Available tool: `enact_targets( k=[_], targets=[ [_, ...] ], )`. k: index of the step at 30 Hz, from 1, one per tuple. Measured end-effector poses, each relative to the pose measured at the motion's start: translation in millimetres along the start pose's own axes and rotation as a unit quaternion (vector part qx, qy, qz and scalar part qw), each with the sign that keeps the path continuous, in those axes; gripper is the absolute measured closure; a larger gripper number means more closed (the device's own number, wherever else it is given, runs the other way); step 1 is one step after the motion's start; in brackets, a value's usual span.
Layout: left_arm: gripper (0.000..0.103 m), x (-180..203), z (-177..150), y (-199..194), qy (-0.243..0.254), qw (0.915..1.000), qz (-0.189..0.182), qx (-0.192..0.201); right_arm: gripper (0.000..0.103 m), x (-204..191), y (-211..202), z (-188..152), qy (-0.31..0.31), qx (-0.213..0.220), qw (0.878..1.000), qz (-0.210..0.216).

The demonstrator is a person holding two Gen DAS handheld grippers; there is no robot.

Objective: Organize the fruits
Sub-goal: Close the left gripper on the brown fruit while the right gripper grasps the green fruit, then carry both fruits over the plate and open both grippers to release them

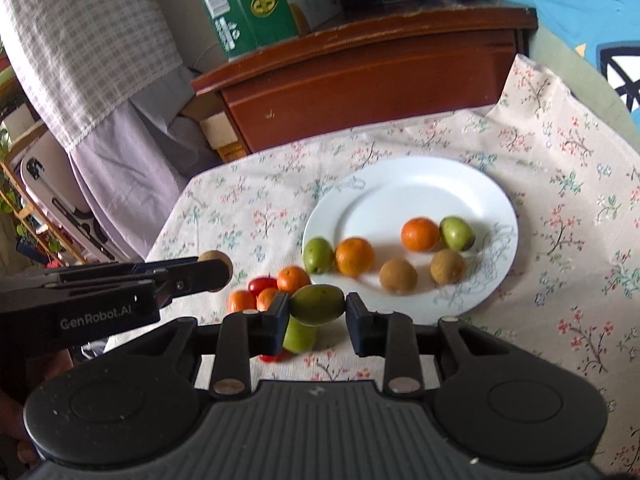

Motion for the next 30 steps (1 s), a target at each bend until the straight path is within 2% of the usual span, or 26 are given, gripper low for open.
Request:
enact_targets(
  k=[12, 30],
  targets=[
    [0.081, 9, 31, 15, -0.015, 0.9994, -0.030, 0.008, 0.072, 24, -11, 41, 0.028, 0.040, 0.999, -0.015],
    [0.081, 2, 39, 83, -0.027, 0.9977, -0.053, -0.032, 0.073, 65, 36, 59, 0.094, 0.027, 0.995, -0.030]
  ],
)
Point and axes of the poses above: each gripper's, at about its wrist camera, not at the fingertips, and y roughly the way its jaws point, x to its right, z to its top, the point moved 10 cm from there along y, roughly the way its jaws point, and after that the axes turned 3 degrees about -z, right-handed, at the moved point
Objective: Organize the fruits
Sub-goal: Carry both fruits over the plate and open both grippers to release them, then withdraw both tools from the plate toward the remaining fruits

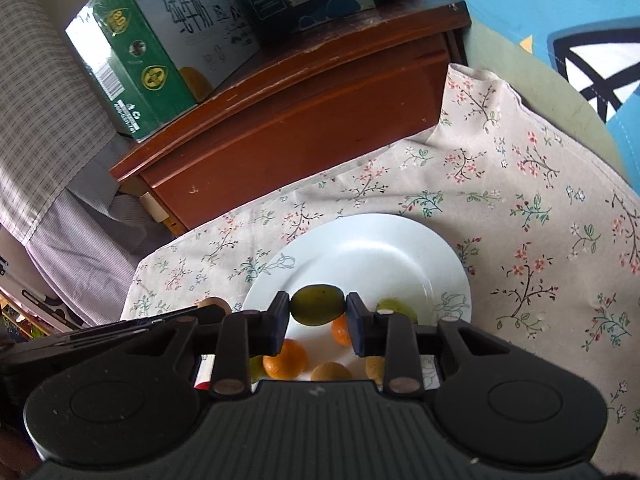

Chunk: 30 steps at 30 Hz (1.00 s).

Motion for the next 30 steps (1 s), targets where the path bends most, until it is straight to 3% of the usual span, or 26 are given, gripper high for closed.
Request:
enact_targets(
  k=[17, 20, 22, 25, 30],
  targets=[
    [0.078, -1, 1, 32, -0.020, 0.9995, -0.019, -0.014, 0.069, 13, 33, 3, 0.019, -0.008, 1.000, -0.014],
    [0.065, -4, 5, 28, -0.027, 0.9995, -0.013, -0.008, 0.069, 10, 31, 3, 0.020, -0.008, 1.000, -0.007],
    [0.047, -7, 9, 21, -0.028, 0.9996, -0.004, 0.003, 0.069, 7, 28, 4, 0.020, -0.006, 1.000, -0.001],
    [0.030, -13, 15, 9, -0.028, 0.9993, 0.019, 0.019, 0.068, -2, 26, 2, 0.015, -0.009, 1.000, 0.015],
    [0.019, -27, 20, -7, -0.027, 0.9981, 0.048, 0.029, 0.068, -18, 27, -9, 0.002, -0.023, 0.999, 0.038]
  ],
)
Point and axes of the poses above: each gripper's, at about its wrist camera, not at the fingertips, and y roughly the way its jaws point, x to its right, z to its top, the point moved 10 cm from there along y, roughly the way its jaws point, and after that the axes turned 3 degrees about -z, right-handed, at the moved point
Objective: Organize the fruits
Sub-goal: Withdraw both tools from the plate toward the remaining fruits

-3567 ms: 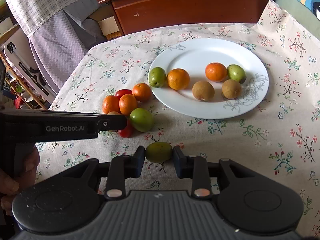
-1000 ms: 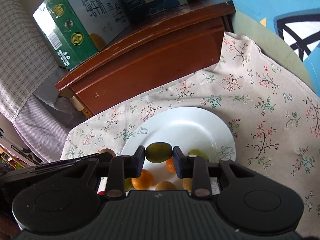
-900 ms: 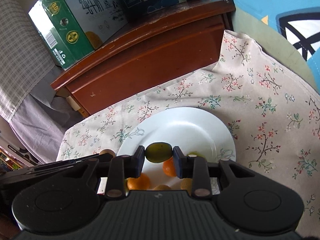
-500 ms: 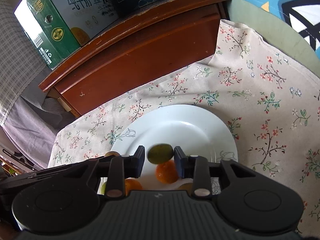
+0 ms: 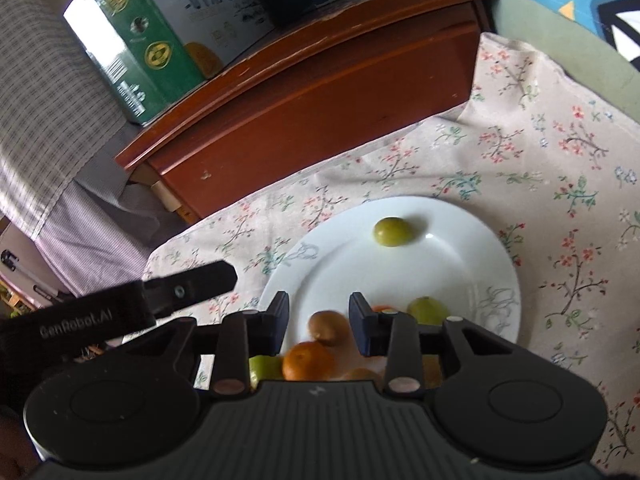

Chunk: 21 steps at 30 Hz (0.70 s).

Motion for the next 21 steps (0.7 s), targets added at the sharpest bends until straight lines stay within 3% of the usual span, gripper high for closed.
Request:
enact_targets(
  k=[3, 11, 14, 21],
  targets=[
    [0.014, -11, -1, -6, -0.012, 0.9998, 0.011, -0.008, 0.068, -9, 1, -5, -0.003, -0.006, 1.000, 0.016],
    [0.014, -46, -5, -27, -0.053, 0.9977, 0.042, -0.007, 0.068, -39, -5, -15, -0.024, -0.013, 0.997, 0.078],
    [0.014, -53, -9, -35, -0.050, 0.9973, 0.053, -0.008, 0.068, -48, -2, -24, -0.031, -0.027, 0.995, 0.090],
    [0.014, -72, -20, -46, -0.015, 0.9922, 0.124, -0.008, 0.068, -59, 6, -43, -0.028, -0.056, 0.992, 0.114]
  ],
)
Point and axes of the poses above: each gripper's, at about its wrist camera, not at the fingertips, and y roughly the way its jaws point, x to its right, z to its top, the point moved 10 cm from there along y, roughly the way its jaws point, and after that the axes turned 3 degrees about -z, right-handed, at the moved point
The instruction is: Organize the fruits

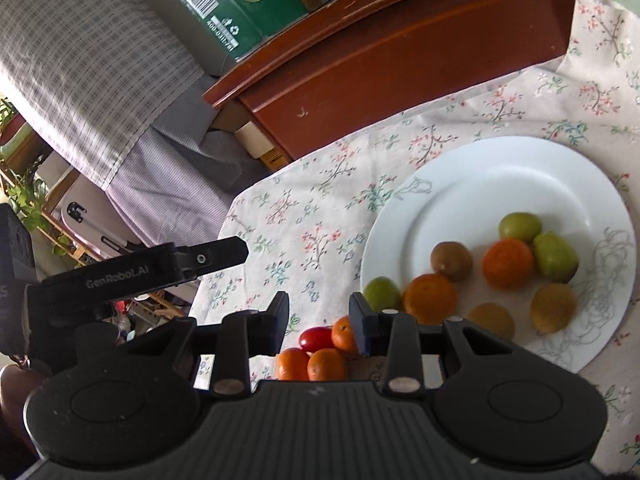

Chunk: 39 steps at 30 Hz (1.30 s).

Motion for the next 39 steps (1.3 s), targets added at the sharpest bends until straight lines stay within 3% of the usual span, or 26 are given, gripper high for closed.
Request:
enact_targets(
  k=[4, 9, 16, 18, 22, 27, 39],
  targets=[
    [0.013, -3, -9, -2, 0.005, 1.0000, -0.001, -0.008, 0.068, 1, 7, -7, 0.007, -0.015, 1.000, 0.001],
    [0.013, 2, -26, 1, -0.007, 0.9982, -0.045, -0.038, 0.072, 8, 11, -9, 0.015, -0.014, 1.000, -0.012],
    [0.013, 13, -44, 3, 0.025, 0.9952, -0.064, -0.070, 0.070, 30, 8, -3, 0.016, 0.002, 0.997, -0.074],
    [0.013, 18, -50, 3, 0.038, 0.9935, -0.073, -0.079, 0.069, 32, 7, -2, 0.022, 0.004, 0.997, -0.073],
    [0.013, 19, -65, 1, 0.064, 0.9917, -0.064, -0.091, 0.068, 29, 3, 2, 0.001, 0.014, 0.996, -0.084],
    [0.013, 14, -79, -6, 0.063, 0.9913, -0.060, -0.099, 0.068, 22, -4, 0, -0.001, 0.012, 0.997, -0.075],
    [0.013, 6, -95, -3, 0.068, 0.9901, -0.040, -0.116, 0.068, 2, -21, -33, -0.026, -0.001, 0.996, -0.081]
  ],
)
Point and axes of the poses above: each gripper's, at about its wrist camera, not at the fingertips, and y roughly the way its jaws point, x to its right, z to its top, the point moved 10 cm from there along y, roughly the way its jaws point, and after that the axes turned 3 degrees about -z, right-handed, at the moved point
